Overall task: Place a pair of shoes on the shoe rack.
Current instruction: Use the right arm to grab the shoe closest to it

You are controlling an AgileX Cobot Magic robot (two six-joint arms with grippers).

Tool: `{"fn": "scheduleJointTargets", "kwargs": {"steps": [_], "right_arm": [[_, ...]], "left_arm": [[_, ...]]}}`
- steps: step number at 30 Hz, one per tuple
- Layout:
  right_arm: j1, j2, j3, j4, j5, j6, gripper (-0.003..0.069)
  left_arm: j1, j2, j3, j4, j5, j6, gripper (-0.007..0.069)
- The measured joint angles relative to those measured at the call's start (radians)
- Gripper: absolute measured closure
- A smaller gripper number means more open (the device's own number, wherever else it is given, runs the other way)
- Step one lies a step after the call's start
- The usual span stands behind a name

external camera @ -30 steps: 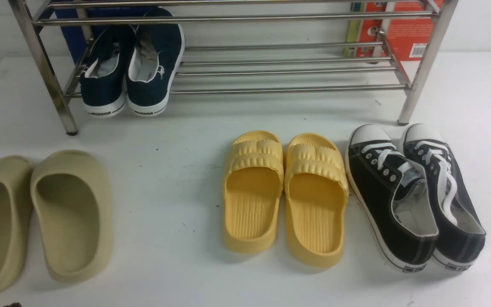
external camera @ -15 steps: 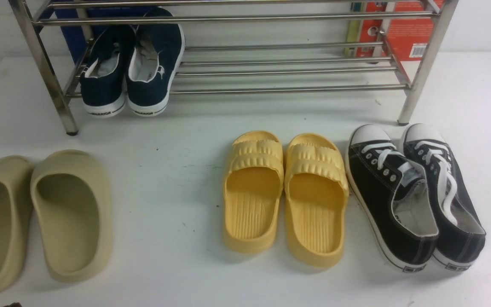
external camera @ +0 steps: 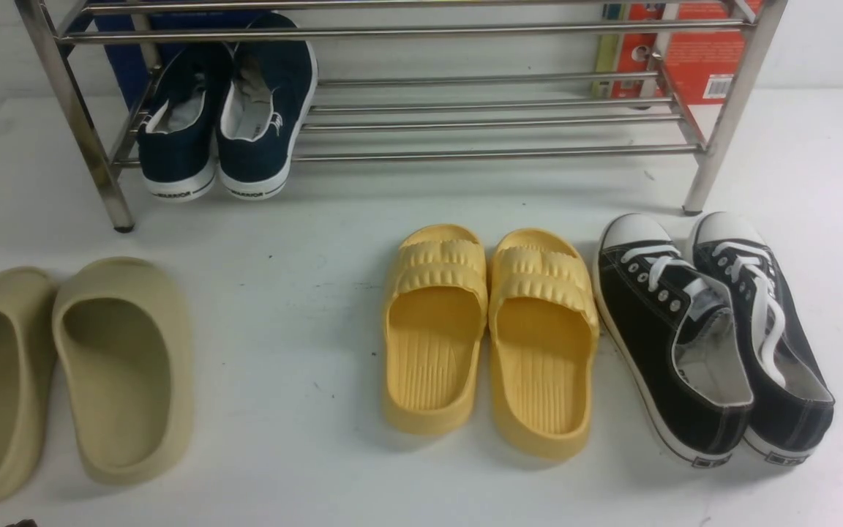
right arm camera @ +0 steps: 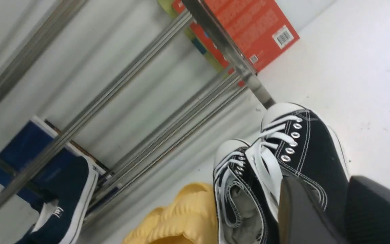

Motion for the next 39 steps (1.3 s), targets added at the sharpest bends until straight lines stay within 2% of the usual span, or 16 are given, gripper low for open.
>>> {"fn": "scheduleJointTargets", "kwargs": {"steps": [2, 4, 6, 7, 8, 11, 16, 19, 21, 23, 26, 30, 32, 33, 36, 39], "right_arm": [[0.000, 0.010, -0.045, 0.003, 0.091, -0.019, 0.0428], [0.000, 0.121, -0.203, -0.032, 0.333, -0.103, 0.0468], [0.000, 0.230, -0.318, -0.069, 0.501, -0.181, 0.0499], [0.000, 0.246, -0.332, -0.079, 0.522, -0.201, 0.0503], [0.000, 0.392, -0.458, -0.121, 0.705, -0.273, 0.0538], [0.003, 0.640, -0.627, -0.174, 0.912, -0.334, 0.0591], [0.089, 0.881, -0.769, -0.226, 0.947, -0.342, 0.0641], [0.270, 1.069, -0.897, -0.314, 0.920, -0.291, 0.0643], [0.324, 1.113, -0.928, -0.353, 0.913, -0.266, 0.0638], [0.437, 1.208, -0.990, -0.465, 0.898, -0.190, 0.0609], [0.526, 1.299, -1.025, -0.577, 0.863, -0.105, 0.0529], [0.561, 1.407, -1.032, -0.636, 0.786, -0.032, 0.0335], [0.564, 1.474, -1.032, -0.647, 0.730, -0.019, 0.0214], [0.564, 1.497, -1.032, -0.656, 0.712, -0.016, 0.0185], [0.564, 1.570, -1.033, -0.682, 0.661, -0.007, 0.0145], [0.558, 1.643, -1.034, -0.707, 0.628, 0.020, 0.0173]], "left_arm": [[0.000, 0.000, 0.000, 0.000, 0.000, 0.000, 0.0549], [0.000, 0.000, 0.000, 0.000, 0.000, 0.000, 0.0546], [0.000, 0.000, 0.000, 0.000, 0.000, 0.000, 0.0545], [0.000, 0.000, 0.000, 0.000, 0.000, 0.000, 0.0545], [0.000, 0.000, 0.000, 0.000, 0.000, 0.000, 0.0544], [0.000, 0.000, 0.000, 0.000, 0.000, 0.000, 0.0543], [0.000, 0.000, 0.000, 0.000, 0.000, 0.000, 0.0541], [0.000, 0.000, 0.000, 0.000, 0.000, 0.000, 0.0535], [0.000, 0.000, 0.000, 0.000, 0.000, 0.000, 0.0533], [0.000, 0.000, 0.000, 0.000, 0.000, 0.000, 0.0533], [0.000, 0.000, 0.000, 0.000, 0.000, 0.000, 0.0533], [0.000, 0.000, 0.000, 0.000, 0.000, 0.000, 0.0532], [0.000, 0.000, 0.000, 0.000, 0.000, 0.000, 0.0530], [0.000, 0.000, 0.000, 0.000, 0.000, 0.000, 0.0529], [0.000, 0.000, 0.000, 0.000, 0.000, 0.000, 0.0526], [0.000, 0.000, 0.000, 0.000, 0.000, 0.000, 0.0522]]}}
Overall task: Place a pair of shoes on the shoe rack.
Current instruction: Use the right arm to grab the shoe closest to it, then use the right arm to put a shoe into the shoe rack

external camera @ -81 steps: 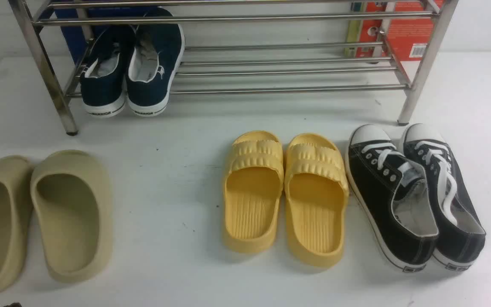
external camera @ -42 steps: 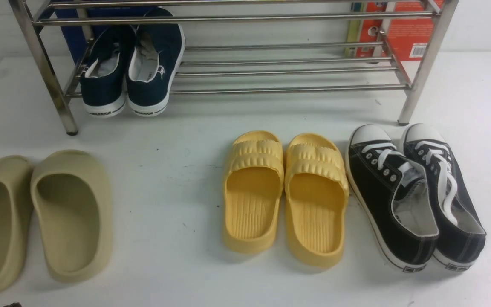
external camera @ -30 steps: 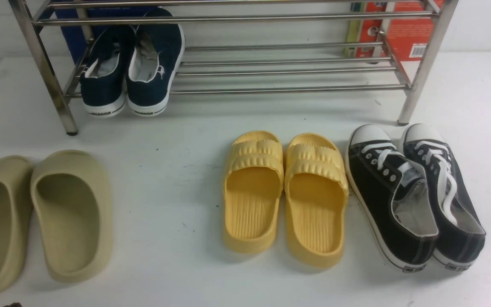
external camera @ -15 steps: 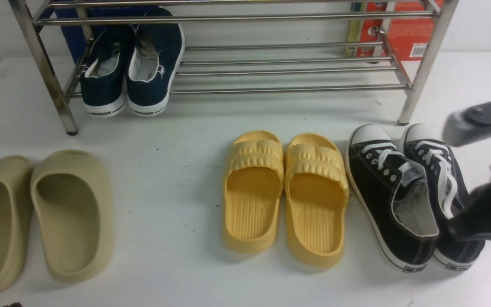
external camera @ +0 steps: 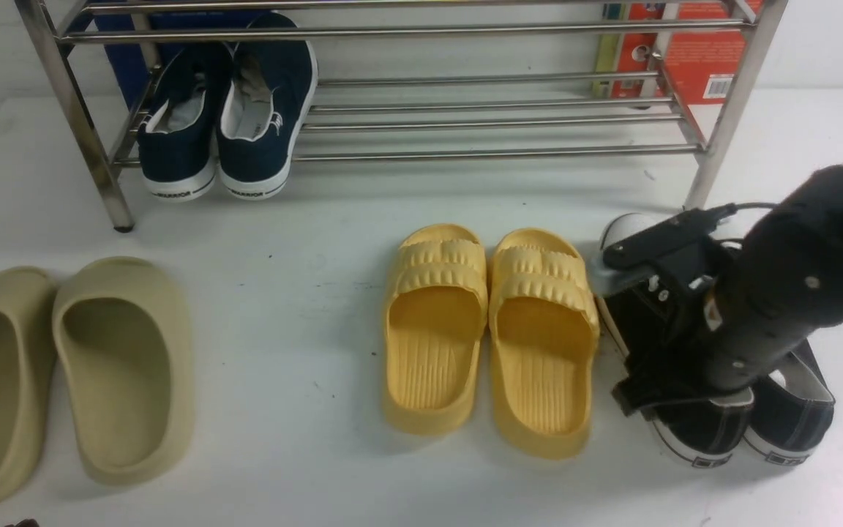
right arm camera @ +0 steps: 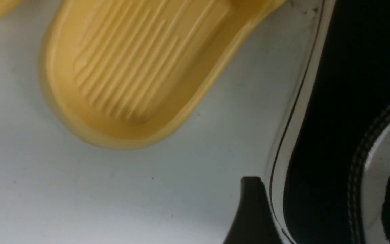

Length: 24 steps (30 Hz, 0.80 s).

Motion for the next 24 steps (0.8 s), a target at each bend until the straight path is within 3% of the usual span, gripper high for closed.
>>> {"fn": "scheduleJointTargets", "kwargs": {"steps": [5, 8, 9, 12, 24], "right_arm": [[-0.018, 0.069, 0.000, -0.007, -0.025, 0.014, 0.0311], [-0.020, 0.073, -0.001, 0.010, -0.026, 0.014, 0.0489], [-0.020, 0.073, -0.001, 0.013, -0.026, 0.014, 0.0500], [-0.020, 0.063, -0.005, 0.066, -0.007, 0.014, 0.0638], [-0.020, -0.160, -0.069, 0.204, 0.122, 0.017, 0.0633]], "left_arm": [[0.000, 0.000, 0.000, 0.000, 0.000, 0.000, 0.0522], [0.000, 0.000, 0.000, 0.000, 0.000, 0.000, 0.0522], [0.000, 0.000, 0.000, 0.000, 0.000, 0.000, 0.0522], [0.000, 0.000, 0.000, 0.000, 0.000, 0.000, 0.0522], [0.000, 0.000, 0.000, 0.000, 0.000, 0.000, 0.0522]]}}
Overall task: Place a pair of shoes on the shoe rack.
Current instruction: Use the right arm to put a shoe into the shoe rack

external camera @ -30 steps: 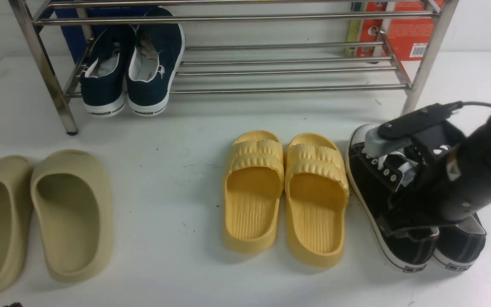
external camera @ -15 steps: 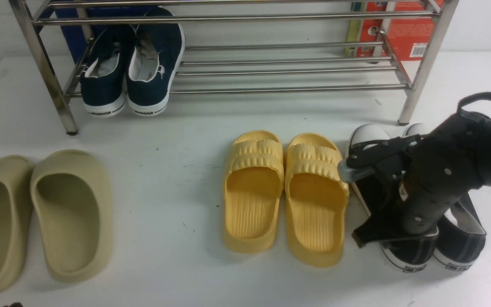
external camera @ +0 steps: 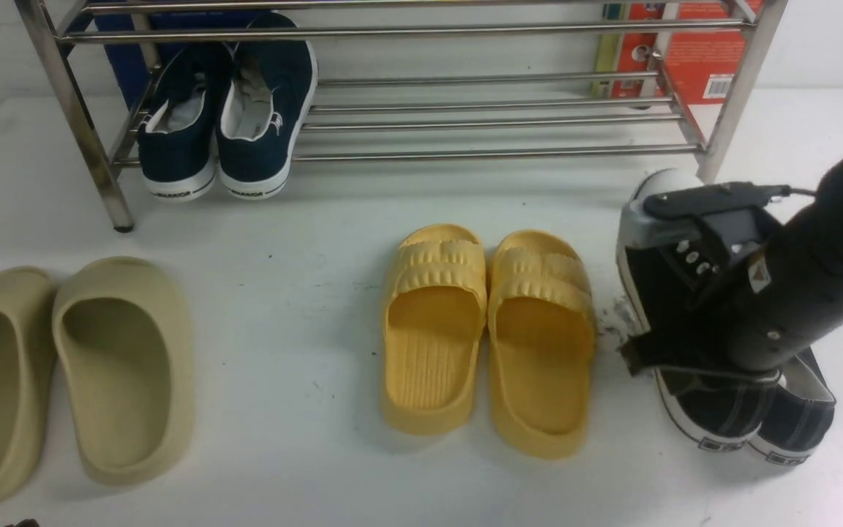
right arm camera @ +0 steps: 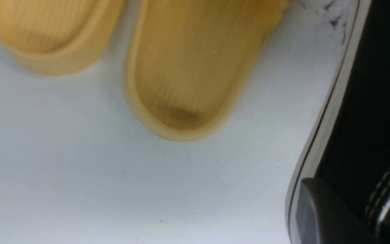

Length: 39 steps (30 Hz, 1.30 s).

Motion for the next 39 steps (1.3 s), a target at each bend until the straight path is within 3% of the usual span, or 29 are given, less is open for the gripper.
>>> {"fn": "scheduleJointTargets", "kwargs": {"steps": [6, 13, 29, 39], "right_arm": [[0.000, 0.054, -0.149, 0.045, 0.014, -0.048, 0.0633], [0.000, 0.306, -0.455, 0.111, 0.045, -0.135, 0.0632], [-0.013, 0.779, -1.114, 0.092, 0.132, -0.151, 0.0631], [-0.067, 0.927, -1.330, 0.086, 0.146, -0.151, 0.0631]], "left_arm": [[0.000, 0.000, 0.000, 0.000, 0.000, 0.000, 0.0522], [0.000, 0.000, 0.000, 0.000, 0.000, 0.000, 0.0519], [0.000, 0.000, 0.000, -0.001, 0.000, 0.000, 0.0508], [0.000, 0.000, 0.000, -0.001, 0.000, 0.000, 0.0498]]}}
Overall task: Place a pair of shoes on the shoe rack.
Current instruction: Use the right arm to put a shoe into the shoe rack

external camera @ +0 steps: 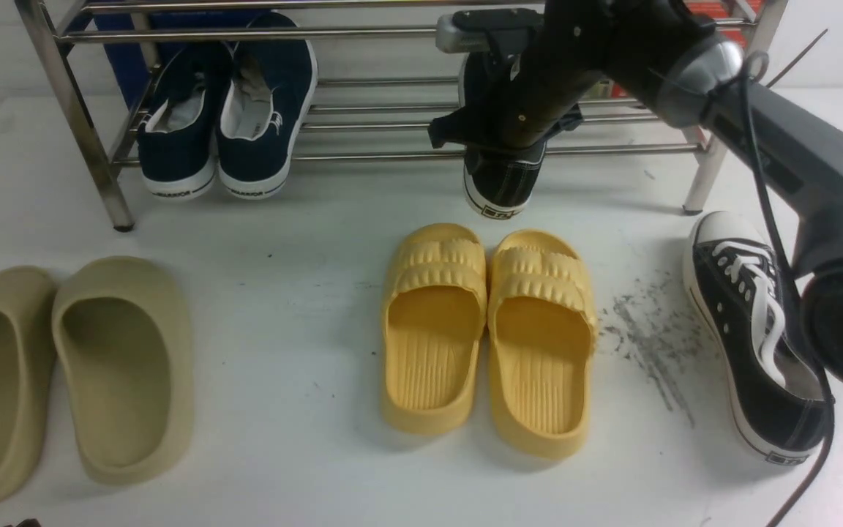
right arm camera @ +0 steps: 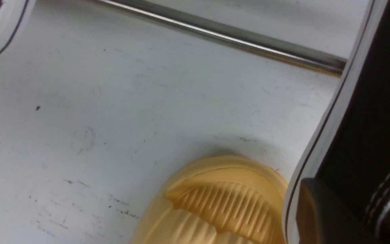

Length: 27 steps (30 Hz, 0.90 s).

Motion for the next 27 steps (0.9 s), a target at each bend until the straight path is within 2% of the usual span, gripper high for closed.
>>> {"fn": "scheduleJointTargets", "kwargs": {"steps": [8, 17, 21, 27], "right_arm": [[0.001, 0.003, -0.005, -0.004, -0.049, 0.000, 0.0630], [0.001, 0.004, -0.005, -0.071, -0.090, 0.000, 0.0610], [0.001, 0.005, -0.005, -0.107, -0.127, 0.000, 0.0581], [0.001, 0.005, -0.005, -0.135, -0.147, 0.000, 0.0471]], "left_arm": [[0.000, 0.000, 0.000, 0.000, 0.000, 0.000, 0.0491], [0.000, 0.000, 0.000, 0.000, 0.000, 0.000, 0.0480], [0.000, 0.000, 0.000, 0.000, 0.000, 0.000, 0.0479], [0.000, 0.000, 0.000, 0.000, 0.000, 0.000, 0.0472]]}}
